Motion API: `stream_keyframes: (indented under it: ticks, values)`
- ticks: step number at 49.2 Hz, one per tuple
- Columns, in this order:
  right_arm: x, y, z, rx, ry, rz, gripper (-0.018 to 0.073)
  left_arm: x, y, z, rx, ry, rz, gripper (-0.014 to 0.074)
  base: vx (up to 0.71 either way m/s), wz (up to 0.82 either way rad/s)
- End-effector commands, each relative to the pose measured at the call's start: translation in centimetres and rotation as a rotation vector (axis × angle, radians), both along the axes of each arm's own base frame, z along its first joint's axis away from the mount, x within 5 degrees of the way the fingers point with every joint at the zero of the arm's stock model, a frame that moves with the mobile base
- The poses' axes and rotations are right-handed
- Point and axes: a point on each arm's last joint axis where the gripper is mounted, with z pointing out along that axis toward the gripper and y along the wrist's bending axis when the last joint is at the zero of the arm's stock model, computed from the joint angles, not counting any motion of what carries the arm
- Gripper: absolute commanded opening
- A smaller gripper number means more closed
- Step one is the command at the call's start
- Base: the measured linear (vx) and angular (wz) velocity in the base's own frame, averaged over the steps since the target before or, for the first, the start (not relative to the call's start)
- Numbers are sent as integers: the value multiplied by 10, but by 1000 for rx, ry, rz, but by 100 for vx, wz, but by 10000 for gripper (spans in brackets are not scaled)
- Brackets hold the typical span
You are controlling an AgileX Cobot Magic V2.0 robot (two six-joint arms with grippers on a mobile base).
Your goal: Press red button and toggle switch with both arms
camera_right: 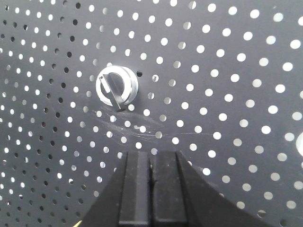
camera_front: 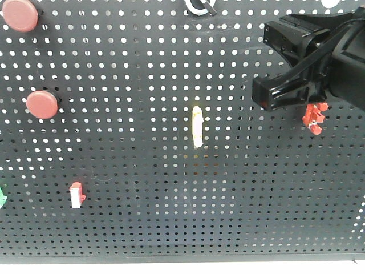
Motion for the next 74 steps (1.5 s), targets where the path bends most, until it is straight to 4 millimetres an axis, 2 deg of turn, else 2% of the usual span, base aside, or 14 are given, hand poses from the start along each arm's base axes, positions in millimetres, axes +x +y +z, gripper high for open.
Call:
stream_keyframes:
  ticks: [1,11,17,22,28,38,43,46,49,54,74]
  values:
    - [-8,-5,13,1,-64,14,0,-10,3,17,-48,-103,-12,2,0,0]
    - [-8,-5,13,1,-64,14,0,-11,6,12,-43,-100,4,2,0,0]
    - [-8,-5,13,1,-64,13,0,-16,18,-17,-29,-75,88,2,0,0]
    - [-8,-5,13,1,-64,13,0,-20,29,-62,-50,-74,165,2,0,0]
    - [-8,-5,13,1,-64,13,0,-27,42,-134,-89,-45,256,2,0,0]
    - [-8,-5,13,1,-64,13,0,-45,45,-242,-42,101,293,2,0,0]
    - [-8,-5,13,1,-64,13,0,-57,46,-287,-45,131,292,2,0,0]
    - [-8,-5,13,1,-64,13,0,-62,47,-307,-67,135,288,2,0,0]
    - [-8,-5,13,1,-64,13,0,-68,48,-316,-94,110,289,2,0,0]
    - [-8,-5,13,0,-63,13,0,-68,49,-320,-74,205,308,2,0,0]
    - [-8,-4,13,0,-65,18,0,-68,49,-320,-100,209,305,2,0,0]
